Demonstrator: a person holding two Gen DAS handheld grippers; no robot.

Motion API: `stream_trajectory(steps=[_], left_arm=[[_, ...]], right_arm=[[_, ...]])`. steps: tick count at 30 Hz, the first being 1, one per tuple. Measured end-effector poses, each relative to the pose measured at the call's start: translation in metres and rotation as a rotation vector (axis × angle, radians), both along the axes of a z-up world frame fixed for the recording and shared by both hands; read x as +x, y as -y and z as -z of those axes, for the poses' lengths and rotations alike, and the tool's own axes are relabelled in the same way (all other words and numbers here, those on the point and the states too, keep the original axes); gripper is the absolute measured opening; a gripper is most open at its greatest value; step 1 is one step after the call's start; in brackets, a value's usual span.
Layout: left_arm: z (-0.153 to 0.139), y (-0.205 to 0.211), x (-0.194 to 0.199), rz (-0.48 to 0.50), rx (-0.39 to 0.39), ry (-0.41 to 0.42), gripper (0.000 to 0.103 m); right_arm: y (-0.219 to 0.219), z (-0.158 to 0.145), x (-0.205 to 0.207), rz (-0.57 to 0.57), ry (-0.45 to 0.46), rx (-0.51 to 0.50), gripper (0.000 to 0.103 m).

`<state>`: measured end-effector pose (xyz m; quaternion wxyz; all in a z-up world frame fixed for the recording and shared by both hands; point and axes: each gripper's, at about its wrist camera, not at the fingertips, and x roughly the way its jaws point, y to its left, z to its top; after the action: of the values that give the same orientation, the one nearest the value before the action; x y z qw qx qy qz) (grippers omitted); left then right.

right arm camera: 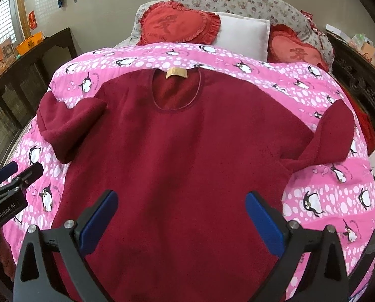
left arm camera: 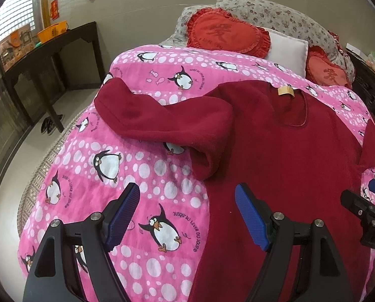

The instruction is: Fold small clothes

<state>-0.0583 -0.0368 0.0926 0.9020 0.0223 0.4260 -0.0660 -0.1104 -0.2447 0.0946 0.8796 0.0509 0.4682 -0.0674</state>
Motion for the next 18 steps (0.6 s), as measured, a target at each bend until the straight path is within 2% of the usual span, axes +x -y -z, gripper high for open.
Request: stream_trajectory(steps=[3, 18], left_arm=[[0.002, 0.000, 0.003, 0.000, 0.004, -0.004, 0.060], [0.011, -0.006, 0.018, -0.007, -0.003, -0.028, 0.060]], right_arm=[[-0.002, 0.004, 0.002, -0.003, -0.033, -0.019, 0.103], [-0.009, 0.014, 0.019, -0.011, -0.032, -0.006, 0.103]])
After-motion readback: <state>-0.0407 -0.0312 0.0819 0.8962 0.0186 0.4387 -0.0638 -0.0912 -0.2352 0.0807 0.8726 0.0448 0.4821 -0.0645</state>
